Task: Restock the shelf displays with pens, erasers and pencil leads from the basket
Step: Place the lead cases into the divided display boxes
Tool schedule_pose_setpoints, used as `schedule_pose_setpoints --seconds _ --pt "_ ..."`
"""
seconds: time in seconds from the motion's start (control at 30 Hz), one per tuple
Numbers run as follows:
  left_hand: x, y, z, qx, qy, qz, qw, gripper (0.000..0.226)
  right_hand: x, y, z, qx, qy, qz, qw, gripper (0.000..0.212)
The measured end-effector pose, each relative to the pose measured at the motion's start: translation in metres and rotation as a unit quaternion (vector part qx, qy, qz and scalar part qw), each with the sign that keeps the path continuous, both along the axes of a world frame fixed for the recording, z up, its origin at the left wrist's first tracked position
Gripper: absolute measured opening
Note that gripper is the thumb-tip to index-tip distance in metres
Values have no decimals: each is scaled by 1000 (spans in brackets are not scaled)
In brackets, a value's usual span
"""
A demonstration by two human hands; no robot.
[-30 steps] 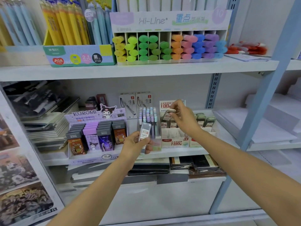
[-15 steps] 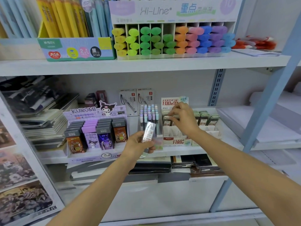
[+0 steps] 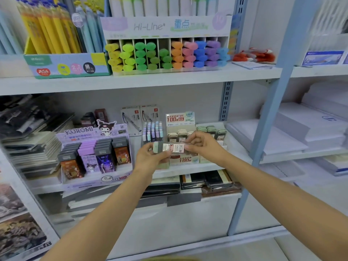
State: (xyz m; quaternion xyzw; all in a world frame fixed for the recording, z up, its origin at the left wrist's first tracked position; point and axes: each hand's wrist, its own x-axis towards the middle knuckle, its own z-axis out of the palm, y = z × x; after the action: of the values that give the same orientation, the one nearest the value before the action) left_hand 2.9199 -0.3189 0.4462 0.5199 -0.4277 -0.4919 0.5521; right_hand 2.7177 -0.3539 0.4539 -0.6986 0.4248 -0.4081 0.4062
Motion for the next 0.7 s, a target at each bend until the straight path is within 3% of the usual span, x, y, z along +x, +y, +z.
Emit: schedule_pose_setpoints --seconds 0.13,0.3,0.47,0.57,0.7 --pt "-19 1 1 -16 -7 7 1000 37 -11 18 -8 44 85 61 993 23" --pt "-45 5 -5 -58 -115 -54 990 30 -7 32 -6 -69 33 -12 997 35" --pt "-65 4 -14 -131 -237 -92 958 18 -36 28 -12 -95 55 -66 992 16" --pt "-73 -1 -24 -218 -402 -113 882 16 -66 19 -11 -103 18 -142 984 9" --pt "-91 -13 -39 -284 -590 -148 741 53 -105 1 -3 -156 24 -247 956 11"
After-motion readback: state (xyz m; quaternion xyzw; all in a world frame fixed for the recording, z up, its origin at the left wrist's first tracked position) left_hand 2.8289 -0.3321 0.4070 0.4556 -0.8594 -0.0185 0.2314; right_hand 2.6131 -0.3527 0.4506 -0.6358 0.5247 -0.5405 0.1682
